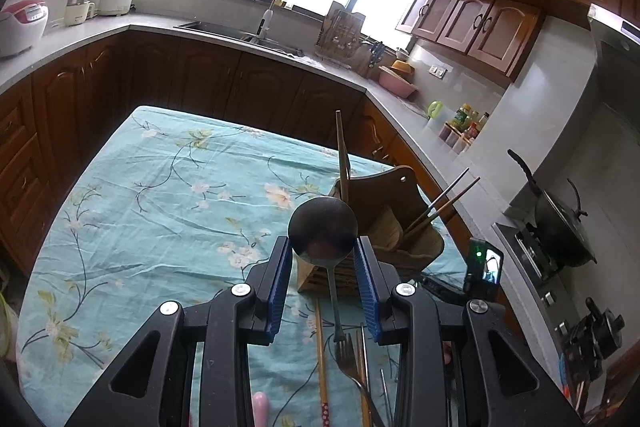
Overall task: Organize utensils
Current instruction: 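Lower the spoon and chopstick into the caddy slots and open both tools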
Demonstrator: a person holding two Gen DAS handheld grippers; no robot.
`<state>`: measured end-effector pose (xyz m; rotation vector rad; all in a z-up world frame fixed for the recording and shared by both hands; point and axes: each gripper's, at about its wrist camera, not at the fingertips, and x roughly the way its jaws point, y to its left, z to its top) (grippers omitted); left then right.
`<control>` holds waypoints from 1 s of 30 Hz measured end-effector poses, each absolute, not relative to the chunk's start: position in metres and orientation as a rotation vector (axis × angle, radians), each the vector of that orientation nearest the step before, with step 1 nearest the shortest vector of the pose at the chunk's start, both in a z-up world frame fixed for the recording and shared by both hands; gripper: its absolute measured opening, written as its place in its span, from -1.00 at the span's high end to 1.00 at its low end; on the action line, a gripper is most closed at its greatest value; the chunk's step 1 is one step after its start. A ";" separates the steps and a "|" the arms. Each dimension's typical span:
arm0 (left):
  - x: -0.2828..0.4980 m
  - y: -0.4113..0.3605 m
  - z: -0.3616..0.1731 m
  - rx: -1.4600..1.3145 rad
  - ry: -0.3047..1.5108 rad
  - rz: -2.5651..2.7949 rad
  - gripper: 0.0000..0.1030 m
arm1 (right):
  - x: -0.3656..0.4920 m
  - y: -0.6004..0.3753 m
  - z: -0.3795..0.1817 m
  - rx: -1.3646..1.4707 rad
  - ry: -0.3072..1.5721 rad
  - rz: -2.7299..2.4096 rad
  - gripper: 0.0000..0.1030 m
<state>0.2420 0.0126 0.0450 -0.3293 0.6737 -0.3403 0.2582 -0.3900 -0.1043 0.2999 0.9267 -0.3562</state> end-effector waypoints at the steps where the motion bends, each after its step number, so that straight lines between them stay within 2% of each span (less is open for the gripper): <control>1: 0.241 0.013 0.045 -0.330 0.673 -0.340 0.41 | 0.257 -0.391 -0.103 0.312 0.924 -0.351 0.84; 8: 0.233 0.011 0.048 -0.333 0.658 -0.347 0.41 | 0.229 -0.377 -0.057 0.360 0.825 -0.264 0.92; 17: 0.214 0.013 0.058 -0.335 0.630 -0.362 0.41 | 0.188 -0.350 0.019 0.375 0.668 -0.158 0.93; 30: 0.192 0.018 0.075 -0.336 0.581 -0.372 0.41 | 0.165 -0.341 0.081 0.350 0.531 -0.107 0.93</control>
